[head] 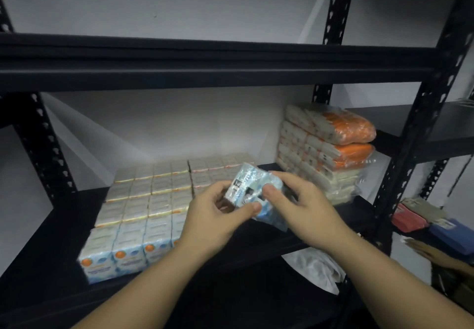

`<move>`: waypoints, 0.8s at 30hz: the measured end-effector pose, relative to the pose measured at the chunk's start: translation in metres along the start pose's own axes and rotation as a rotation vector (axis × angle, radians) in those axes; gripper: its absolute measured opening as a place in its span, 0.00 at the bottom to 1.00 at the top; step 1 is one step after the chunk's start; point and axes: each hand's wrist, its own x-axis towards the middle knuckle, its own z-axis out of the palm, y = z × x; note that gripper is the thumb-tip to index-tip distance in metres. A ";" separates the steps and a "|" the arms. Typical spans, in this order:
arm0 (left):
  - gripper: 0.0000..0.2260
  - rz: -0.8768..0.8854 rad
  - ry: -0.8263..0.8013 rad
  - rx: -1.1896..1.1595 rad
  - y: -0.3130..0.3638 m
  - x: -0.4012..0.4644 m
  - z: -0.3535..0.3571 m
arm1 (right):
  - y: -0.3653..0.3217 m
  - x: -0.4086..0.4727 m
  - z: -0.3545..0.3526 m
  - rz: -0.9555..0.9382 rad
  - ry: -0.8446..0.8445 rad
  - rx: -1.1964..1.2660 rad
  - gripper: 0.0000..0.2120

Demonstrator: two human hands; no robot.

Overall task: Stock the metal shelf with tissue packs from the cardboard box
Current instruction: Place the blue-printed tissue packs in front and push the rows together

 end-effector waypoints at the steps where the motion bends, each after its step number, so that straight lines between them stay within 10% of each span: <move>1: 0.24 0.015 0.008 0.005 0.001 0.000 0.006 | -0.003 -0.001 0.004 0.030 0.043 -0.007 0.21; 7: 0.34 0.093 -0.117 0.049 -0.001 0.000 0.019 | -0.002 -0.001 0.002 0.164 0.309 0.114 0.08; 17: 0.40 0.104 -0.444 0.257 0.006 0.011 0.012 | -0.005 -0.019 -0.041 0.172 0.144 0.646 0.13; 24: 0.40 0.217 -0.203 0.371 -0.007 0.018 0.022 | -0.008 -0.015 -0.075 0.126 0.170 0.190 0.14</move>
